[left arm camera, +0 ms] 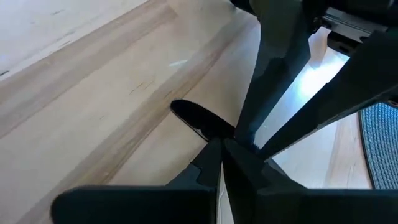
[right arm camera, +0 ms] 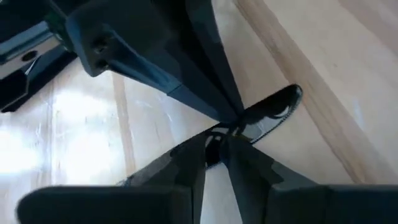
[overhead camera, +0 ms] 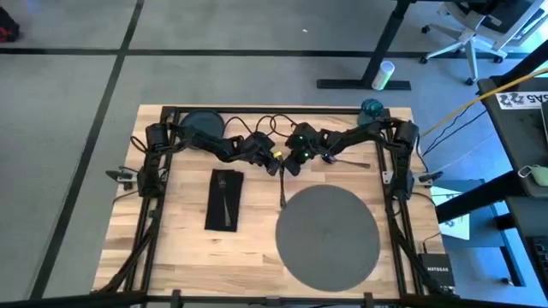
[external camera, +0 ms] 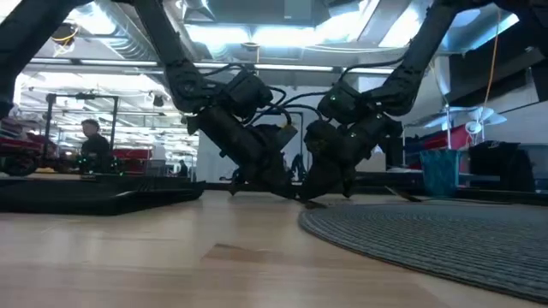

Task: Set table place
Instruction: Put the black knife on the gray table mat

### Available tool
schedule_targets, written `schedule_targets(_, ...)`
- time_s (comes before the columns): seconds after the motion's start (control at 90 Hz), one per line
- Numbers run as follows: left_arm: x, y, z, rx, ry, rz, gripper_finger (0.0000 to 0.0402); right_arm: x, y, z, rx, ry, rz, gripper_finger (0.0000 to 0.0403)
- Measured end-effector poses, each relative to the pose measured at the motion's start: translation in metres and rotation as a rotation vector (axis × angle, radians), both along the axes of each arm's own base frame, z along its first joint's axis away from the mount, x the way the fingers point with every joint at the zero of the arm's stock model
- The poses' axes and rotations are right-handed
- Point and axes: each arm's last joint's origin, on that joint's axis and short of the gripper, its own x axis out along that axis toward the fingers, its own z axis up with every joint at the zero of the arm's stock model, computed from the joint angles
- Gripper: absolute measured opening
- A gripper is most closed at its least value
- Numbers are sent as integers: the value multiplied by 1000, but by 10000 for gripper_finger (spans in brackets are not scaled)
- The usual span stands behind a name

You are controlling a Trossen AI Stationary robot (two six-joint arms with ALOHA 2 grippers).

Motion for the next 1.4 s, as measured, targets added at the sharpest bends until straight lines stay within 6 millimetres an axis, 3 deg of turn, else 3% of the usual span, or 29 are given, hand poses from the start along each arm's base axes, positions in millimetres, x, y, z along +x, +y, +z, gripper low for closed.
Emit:
schedule_targets(0.256, 0, -2, 0, 0, 9, -15, 0, 1, 0, 0, -62, -35, 68, 5)
schedule_targets(0.522, -1, -7, 1, -38, 34, -47, 0, -4, -2, -2, -71, -4, 111, 9)
schedule_targets(1.022, 0, -50, -7, -104, 169, -179, 0, -6, -2, -4, -109, -14, 181, 10)
schedule_targets(1.233, 1, -52, -9, -108, 156, -171, 0, -2, -3, 1, -86, -104, 211, 10)
schedule_targets(1.4, 1, -49, -9, -108, 143, -164, 0, -6, 0, 7, -25, -67, 197, 10)
